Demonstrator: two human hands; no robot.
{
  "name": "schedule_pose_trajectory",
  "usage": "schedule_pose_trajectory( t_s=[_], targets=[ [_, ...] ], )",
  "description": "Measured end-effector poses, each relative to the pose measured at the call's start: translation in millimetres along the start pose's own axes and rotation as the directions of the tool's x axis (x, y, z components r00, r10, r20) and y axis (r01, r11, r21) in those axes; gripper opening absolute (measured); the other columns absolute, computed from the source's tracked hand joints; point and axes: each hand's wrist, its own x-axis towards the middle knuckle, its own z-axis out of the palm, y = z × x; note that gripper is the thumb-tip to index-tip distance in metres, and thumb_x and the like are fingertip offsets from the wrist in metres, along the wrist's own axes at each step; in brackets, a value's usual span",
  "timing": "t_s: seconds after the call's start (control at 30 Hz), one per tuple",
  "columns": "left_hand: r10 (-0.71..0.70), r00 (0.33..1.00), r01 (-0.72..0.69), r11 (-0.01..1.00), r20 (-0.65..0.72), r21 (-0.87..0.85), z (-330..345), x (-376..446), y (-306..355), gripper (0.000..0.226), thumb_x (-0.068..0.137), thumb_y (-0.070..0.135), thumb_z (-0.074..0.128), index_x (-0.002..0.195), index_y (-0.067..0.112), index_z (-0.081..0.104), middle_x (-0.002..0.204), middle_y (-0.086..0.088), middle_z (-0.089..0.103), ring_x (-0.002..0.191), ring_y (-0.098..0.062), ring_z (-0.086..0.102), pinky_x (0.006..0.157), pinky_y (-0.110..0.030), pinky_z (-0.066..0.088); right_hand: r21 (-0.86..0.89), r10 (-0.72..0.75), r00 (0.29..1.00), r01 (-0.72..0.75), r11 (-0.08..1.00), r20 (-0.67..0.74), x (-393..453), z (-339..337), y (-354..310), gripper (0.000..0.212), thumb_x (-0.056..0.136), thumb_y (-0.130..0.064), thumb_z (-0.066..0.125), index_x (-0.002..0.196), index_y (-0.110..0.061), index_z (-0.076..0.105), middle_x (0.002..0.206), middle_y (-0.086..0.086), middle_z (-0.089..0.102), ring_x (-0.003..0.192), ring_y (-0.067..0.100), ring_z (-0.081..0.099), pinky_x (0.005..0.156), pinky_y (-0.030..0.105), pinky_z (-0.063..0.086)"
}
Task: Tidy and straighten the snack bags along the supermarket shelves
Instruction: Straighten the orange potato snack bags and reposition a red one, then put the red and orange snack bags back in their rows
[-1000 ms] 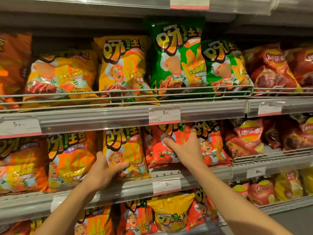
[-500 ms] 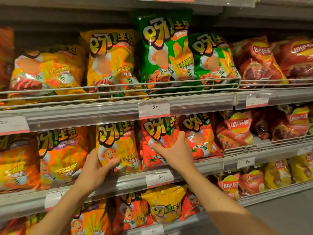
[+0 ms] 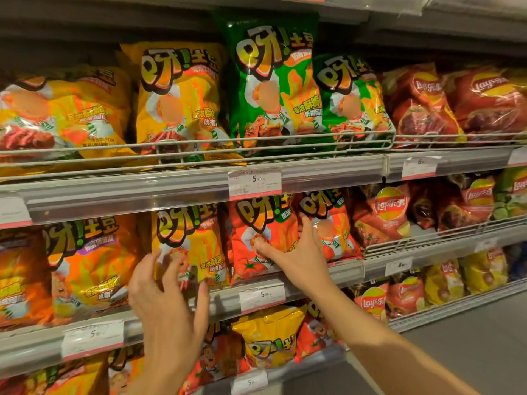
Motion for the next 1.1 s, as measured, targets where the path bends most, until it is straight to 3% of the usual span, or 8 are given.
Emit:
schedule_pose_trajectory(
  t_s=[0.17, 0.33, 0.43, 0.5, 0.6, 0.77, 0.9, 1.1],
  targets=[
    [0.179, 0.967, -0.117, 0.945, 0.183, -0.305, 19.4, -13.8, 63.8, 0.033, 0.090, 0.035, 0.052, 0.117, 0.016, 0.058, 0.129, -0.001, 0.045, 0.127, -0.009, 0.033, 0.112, -0.017, 0.016, 0.075, -0.131, 0.969, 0.150, 0.986, -0.209, -16.7, -36.0, 26.0, 0.082, 0.077, -0.093, 0.039, 0.137, -0.037, 0.048, 0.137, -0.012, 0.053, 0.126, 0.004, 0.049, 0.109, 0.039, 0.044],
    [0.216, 0.926, -0.041, 0.874, 0.311, -0.485, 59.2, -11.3, 146.9, 0.031, 0.096, 0.033, 0.049, 0.124, 0.021, 0.055, 0.131, 0.012, 0.042, 0.129, -0.003, 0.038, 0.106, -0.009, 0.023, 0.038, -0.078, 0.915, 0.102, 0.994, -0.396, -5.0, -101.4, 92.9, 0.053, 0.089, -0.064, 0.053, 0.123, -0.024, 0.057, 0.122, -0.004, 0.060, 0.119, 0.017, 0.056, 0.105, 0.042, 0.046],
    [0.133, 0.909, 0.099, 0.851, 0.395, -0.516, 89.7, -12.4, 184.1, 0.047, 0.099, 0.041, 0.045, 0.144, 0.034, 0.034, 0.150, 0.021, 0.023, 0.140, 0.004, 0.024, 0.114, -0.020, 0.026, -0.049, -0.063, 0.884, 0.045, 0.998, -0.464, 11.3, -133.0, 128.1, 0.062, 0.086, -0.064, 0.056, 0.127, -0.018, 0.055, 0.125, 0.000, 0.054, 0.126, 0.024, 0.048, 0.108, 0.042, 0.039],
    [0.068, 0.894, 0.182, 0.849, 0.442, -0.497, 109.8, -8.5, 201.2, 0.064, 0.100, 0.043, 0.044, 0.155, 0.038, 0.010, 0.160, 0.022, 0.001, 0.148, 0.002, 0.003, 0.120, -0.025, 0.015, -0.121, -0.062, 0.891, 0.008, 0.993, -0.450, 26.3, -149.2, 143.9, 0.081, 0.081, -0.067, 0.059, 0.139, -0.012, 0.047, 0.134, 0.008, 0.049, 0.134, 0.028, 0.039, 0.112, 0.044, 0.033],
    [-0.066, 0.882, 0.275, 0.875, 0.466, -0.398, 137.7, 7.2, 216.7, 0.082, 0.099, 0.047, 0.047, 0.157, 0.022, -0.005, 0.164, 0.003, -0.016, 0.150, -0.009, -0.017, 0.121, -0.028, -0.002, -0.170, 0.010, 0.943, -0.071, 0.983, -0.332, 56.1, -171.2, 153.5, 0.114, 0.070, -0.073, 0.066, 0.156, -0.010, 0.027, 0.155, 0.015, 0.034, 0.147, 0.030, 0.024, 0.119, 0.049, 0.025],
    [-0.345, 0.795, 0.503, 0.834, 0.499, -0.224, 167.9, 36.8, 223.4, 0.112, 0.087, 0.053, 0.066, 0.155, 0.007, -0.009, 0.162, -0.021, 0.003, 0.150, -0.031, 0.003, 0.121, -0.039, 0.009, -0.129, 0.119, 0.990, -0.128, 0.983, -0.076, 104.7, -197.1, 158.1, 0.153, 0.046, -0.085, 0.076, 0.162, -0.012, 0.006, 0.165, 0.015, 0.022, 0.152, 0.032, 0.023, 0.122, 0.048, 0.027],
    [-0.492, 0.710, 0.628, 0.766, 0.504, -0.137, 182.8, 50.4, 222.1, 0.124, 0.077, 0.054, 0.076, 0.154, -0.001, -0.004, 0.154, -0.030, 0.020, 0.143, -0.041, 0.021, 0.115, -0.046, 0.021, -0.208, 0.104, 0.994, -0.098, 0.973, 0.018, 120.3, -200.3, 159.2, 0.142, 0.023, -0.101, 0.066, 0.134, -0.017, 0.036, 0.134, 0.007, 0.058, 0.124, 0.029, 0.058, 0.102, 0.049, 0.050],
    [-0.503, 0.704, 0.626, 0.773, 0.501, -0.104, 193.2, 49.9, 217.6, 0.120, 0.078, 0.053, 0.076, 0.153, -0.003, 0.001, 0.152, -0.029, 0.019, 0.141, -0.043, 0.022, 0.114, -0.047, 0.023, -0.242, 0.017, 1.000, -0.015, 0.970, 0.008, 116.4, -198.8, 161.1, 0.129, 0.020, -0.108, 0.050, 0.115, -0.021, 0.040, 0.122, 0.004, 0.063, 0.113, 0.030, 0.064, 0.092, 0.050, 0.054]
  ],
)
